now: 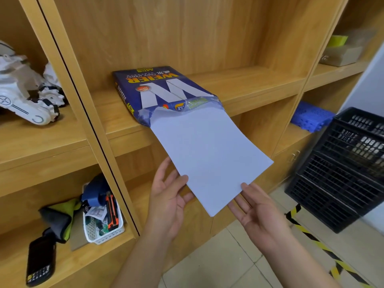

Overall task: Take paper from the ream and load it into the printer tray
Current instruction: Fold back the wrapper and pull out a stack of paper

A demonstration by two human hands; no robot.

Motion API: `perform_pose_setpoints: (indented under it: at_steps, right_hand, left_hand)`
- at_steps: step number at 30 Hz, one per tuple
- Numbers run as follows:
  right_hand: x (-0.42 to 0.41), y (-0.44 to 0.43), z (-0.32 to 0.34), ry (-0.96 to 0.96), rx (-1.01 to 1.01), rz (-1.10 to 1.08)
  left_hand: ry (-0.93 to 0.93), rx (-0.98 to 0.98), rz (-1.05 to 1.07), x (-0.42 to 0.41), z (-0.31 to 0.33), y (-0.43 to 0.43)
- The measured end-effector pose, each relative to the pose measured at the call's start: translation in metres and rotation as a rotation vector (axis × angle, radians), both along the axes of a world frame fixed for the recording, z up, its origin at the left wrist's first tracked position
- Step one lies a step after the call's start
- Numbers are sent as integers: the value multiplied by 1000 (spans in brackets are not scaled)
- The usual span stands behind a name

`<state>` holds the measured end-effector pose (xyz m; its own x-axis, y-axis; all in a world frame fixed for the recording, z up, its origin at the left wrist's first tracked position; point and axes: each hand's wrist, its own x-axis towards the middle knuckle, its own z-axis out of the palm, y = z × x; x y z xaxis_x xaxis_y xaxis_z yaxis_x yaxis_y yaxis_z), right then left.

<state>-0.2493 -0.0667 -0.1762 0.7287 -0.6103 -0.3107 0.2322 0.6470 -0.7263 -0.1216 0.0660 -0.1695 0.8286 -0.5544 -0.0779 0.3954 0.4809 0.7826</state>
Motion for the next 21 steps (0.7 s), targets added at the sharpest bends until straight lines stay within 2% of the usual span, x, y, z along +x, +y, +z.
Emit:
perform_pose_setpoints:
  at_steps: [8,11,14,21]
  right_hand:
    - [-27,-24,-14,14,41,-11]
    - [-40,-41,-15,35,-11,8]
    - [-57,-58,-18,73,-48,24]
    - [-99,-84,-41,166,-31,23]
  left_hand:
    - [2,22,-127,-16,-16,-5]
    - [52,-45,-196,-9,-19,-7]
    - [98,-101,-178,8,-13,-4]
    - [-14,71,-220,45,6,5]
